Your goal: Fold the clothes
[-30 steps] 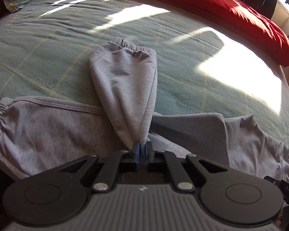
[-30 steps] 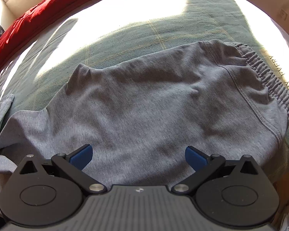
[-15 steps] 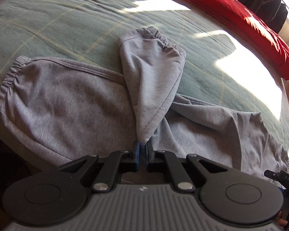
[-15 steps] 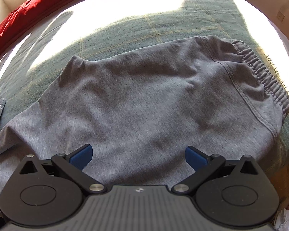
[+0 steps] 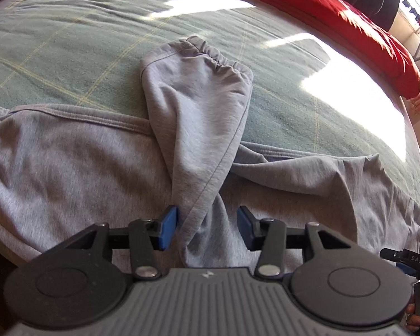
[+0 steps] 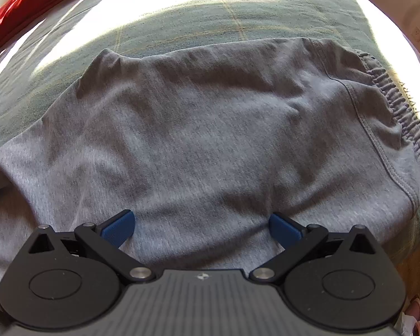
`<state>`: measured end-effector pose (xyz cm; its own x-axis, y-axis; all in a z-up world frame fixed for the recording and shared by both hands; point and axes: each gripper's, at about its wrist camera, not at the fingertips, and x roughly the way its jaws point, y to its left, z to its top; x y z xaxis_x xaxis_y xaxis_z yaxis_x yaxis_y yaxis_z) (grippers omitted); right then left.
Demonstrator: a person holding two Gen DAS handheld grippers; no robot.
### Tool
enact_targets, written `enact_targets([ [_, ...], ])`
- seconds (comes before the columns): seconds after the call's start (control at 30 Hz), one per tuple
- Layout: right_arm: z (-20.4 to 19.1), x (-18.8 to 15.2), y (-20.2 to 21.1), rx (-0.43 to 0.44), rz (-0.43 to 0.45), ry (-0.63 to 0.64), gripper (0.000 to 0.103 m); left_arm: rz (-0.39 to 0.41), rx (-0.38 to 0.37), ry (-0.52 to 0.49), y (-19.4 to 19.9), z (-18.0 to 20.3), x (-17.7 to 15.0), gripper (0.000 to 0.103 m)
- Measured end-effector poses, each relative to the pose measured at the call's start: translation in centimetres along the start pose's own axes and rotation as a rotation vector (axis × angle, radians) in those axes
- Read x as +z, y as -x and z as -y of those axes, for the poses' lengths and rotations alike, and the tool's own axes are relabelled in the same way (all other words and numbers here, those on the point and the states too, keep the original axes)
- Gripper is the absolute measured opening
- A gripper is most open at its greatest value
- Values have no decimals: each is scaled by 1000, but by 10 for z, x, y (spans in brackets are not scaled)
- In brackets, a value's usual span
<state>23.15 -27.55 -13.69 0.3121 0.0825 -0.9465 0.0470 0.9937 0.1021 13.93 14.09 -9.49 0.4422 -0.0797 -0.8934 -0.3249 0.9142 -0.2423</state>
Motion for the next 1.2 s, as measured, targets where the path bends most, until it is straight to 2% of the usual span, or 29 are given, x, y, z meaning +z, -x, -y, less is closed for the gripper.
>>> enact_targets([
  [0.13, -4, 1, -2, -9, -3, 9, 103, -3, 32, -5, -20, -5, 12, 43],
  [0.17, -4, 2, -2, -7, -4, 9, 103, 0, 30, -3, -24, -6, 14, 37],
  [0.2, -4, 2, -2, -5, -6, 8, 103, 2, 28, 3, -27, -7, 17, 17],
  [0.23, -4, 2, -3, -3, -7, 8, 103, 5, 26, 11, -28, -8, 18, 11],
  [0.3, -4, 2, -3, -4, -8, 8, 103, 26, 22, 18, -23, -7, 22, 6],
  [0.53, -6, 2, -2, -4, -12, 16, 103, 168, -38, -8, 46, 8, 27, 5],
  [0.63, -6, 1, -2, -1, -11, 17, 103, 199, -34, -30, 66, 8, 22, 5],
  [0.7, -7, 1, -2, -2, -8, 17, 103, 182, -10, -37, 63, 2, 16, 6],
  [0.77, -9, 1, -2, -6, -8, 18, 103, 121, 42, -14, 45, -11, 10, 6],
  [0.83, -7, 1, -1, -1, -12, 21, 103, 81, 62, 5, 32, -22, 2, 6],
  [1.07, -1, 0, -1, 11, -13, 19, 103, 43, 113, -43, 11, -37, -16, 12],
  [1.2, 6, -1, -1, 13, -16, 15, 103, 46, 119, -57, 16, -36, -18, 8],
])
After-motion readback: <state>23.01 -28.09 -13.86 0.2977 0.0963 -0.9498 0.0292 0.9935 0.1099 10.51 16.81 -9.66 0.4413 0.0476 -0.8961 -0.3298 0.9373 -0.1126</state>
